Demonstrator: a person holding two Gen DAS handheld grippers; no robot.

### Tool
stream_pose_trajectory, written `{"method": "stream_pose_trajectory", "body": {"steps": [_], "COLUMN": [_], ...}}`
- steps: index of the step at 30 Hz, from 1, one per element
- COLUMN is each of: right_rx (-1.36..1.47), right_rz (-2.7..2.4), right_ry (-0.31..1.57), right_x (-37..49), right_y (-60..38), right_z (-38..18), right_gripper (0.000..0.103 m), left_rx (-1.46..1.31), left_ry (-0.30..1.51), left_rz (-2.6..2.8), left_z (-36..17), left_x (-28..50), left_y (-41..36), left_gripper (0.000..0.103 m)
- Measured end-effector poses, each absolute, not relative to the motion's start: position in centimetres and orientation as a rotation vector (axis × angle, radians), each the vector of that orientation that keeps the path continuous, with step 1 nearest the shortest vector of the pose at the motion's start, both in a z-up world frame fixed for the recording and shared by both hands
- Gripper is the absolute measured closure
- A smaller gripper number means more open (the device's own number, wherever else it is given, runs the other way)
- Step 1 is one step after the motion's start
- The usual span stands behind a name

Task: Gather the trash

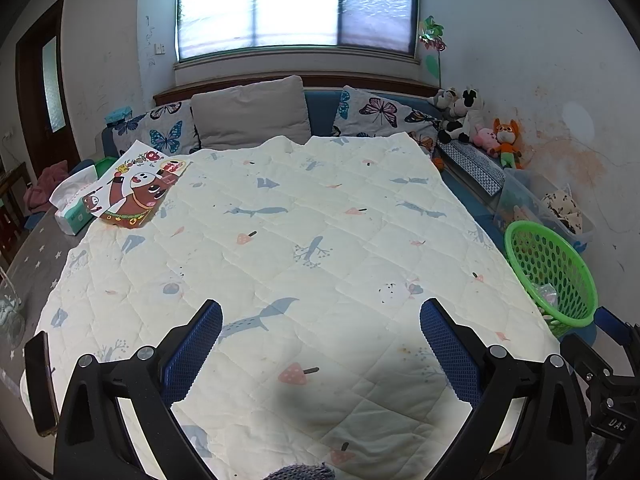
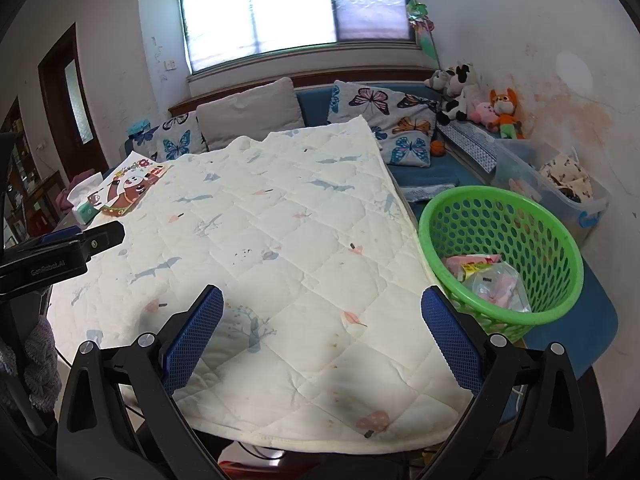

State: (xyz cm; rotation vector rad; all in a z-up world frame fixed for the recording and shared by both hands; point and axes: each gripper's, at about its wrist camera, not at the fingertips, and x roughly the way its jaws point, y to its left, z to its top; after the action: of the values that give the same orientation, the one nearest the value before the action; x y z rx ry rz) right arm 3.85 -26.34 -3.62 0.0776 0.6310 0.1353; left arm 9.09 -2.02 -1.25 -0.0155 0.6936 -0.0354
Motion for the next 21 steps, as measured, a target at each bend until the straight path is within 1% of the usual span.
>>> {"method": "stream_pose_trajectory", "body": {"steps": [21], "right_rx": [0.068], "right_rz": [0.149], "right_ry": [0.639], "right_x": [3.99], "right_y": [-26.05], "right_z": [-3.48], "right_gripper": [0.004], "left_rx": [-0.024], "left_ry": [0.695], "left_rz": [-0.008], "left_z": [-1.25], "left_x": [8.96], "left_y": [-1.39], "left_gripper": [0.007]}}
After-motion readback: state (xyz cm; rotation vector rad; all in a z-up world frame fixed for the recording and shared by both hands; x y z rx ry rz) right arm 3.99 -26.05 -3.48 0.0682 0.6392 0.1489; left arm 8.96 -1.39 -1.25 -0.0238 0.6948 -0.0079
